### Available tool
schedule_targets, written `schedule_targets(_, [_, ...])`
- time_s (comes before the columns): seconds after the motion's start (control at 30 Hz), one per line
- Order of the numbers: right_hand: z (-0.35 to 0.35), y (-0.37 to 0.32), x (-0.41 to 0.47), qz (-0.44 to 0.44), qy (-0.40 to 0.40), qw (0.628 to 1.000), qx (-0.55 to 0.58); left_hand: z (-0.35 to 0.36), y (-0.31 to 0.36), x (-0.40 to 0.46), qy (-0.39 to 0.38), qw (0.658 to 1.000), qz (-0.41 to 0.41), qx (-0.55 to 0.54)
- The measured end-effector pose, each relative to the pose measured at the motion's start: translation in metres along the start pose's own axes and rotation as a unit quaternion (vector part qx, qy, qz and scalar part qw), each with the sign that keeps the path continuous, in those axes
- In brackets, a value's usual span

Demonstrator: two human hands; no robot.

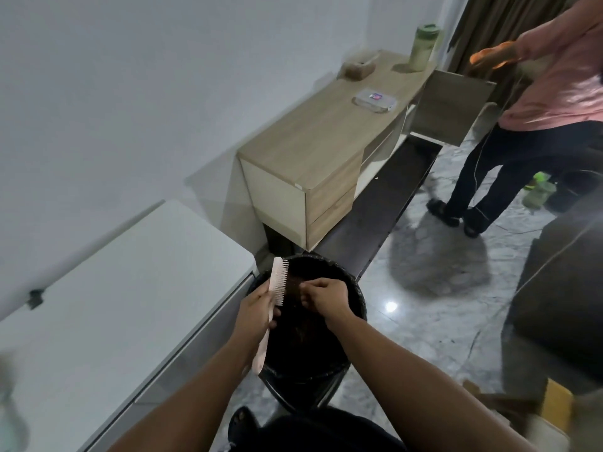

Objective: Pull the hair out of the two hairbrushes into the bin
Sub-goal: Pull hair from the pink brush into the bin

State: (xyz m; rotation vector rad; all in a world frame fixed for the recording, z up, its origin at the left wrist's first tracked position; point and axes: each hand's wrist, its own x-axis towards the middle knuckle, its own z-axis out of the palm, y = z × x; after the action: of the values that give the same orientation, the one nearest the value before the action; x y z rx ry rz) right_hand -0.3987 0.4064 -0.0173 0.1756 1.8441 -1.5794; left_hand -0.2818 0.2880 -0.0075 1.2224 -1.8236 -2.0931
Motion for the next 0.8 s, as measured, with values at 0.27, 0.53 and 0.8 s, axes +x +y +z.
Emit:
schedule_targets(0.27, [-0.013, 0.018, 0.013, 0.057, 0.076, 0.995, -0.011, -0.026, 0.005, 0.004, -0.023, 0.997, -0.032, -0.068])
schedule_targets(0.53, [0.040, -0.010, -0.011, -0.116, -0.002, 0.992, -0.042, -0.020, -0.003, -0.008, -0.054, 0.991, 0.052, 0.109])
schedule_targets(0.8, [-0.027, 0.015, 0.017, 0.041, 0.185, 0.979, -0.074, -0.049, 0.005, -0.005, 0.017, 0.999, 0.019, 0.030])
